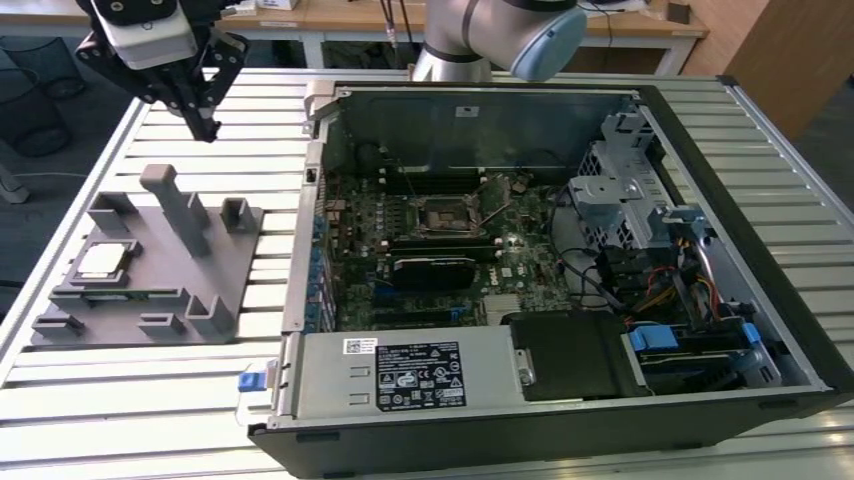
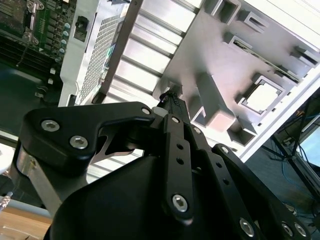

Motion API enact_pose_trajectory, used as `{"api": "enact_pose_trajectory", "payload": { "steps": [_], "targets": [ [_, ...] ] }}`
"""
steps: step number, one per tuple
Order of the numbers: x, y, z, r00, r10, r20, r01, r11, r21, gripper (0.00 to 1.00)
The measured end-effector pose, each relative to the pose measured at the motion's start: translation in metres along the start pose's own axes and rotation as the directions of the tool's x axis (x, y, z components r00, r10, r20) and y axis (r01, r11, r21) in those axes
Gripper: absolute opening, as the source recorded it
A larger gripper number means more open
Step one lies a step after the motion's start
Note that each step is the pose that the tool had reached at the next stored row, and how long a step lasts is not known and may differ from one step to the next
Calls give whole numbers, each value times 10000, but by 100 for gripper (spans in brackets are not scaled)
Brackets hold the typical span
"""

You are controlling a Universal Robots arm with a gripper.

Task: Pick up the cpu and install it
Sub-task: 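Reach for the cpu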

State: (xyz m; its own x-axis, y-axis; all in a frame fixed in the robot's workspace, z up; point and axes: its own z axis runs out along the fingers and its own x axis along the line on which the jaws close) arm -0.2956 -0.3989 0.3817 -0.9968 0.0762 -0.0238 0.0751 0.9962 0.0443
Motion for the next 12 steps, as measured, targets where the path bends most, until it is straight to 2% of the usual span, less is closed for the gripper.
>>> {"api": "enact_pose_trajectory", "payload": {
  "steps": [12],
  "targets": [
    [88, -7, 3, 10000, 0, -4, 0, 10000, 0, 11]
  ]
}}
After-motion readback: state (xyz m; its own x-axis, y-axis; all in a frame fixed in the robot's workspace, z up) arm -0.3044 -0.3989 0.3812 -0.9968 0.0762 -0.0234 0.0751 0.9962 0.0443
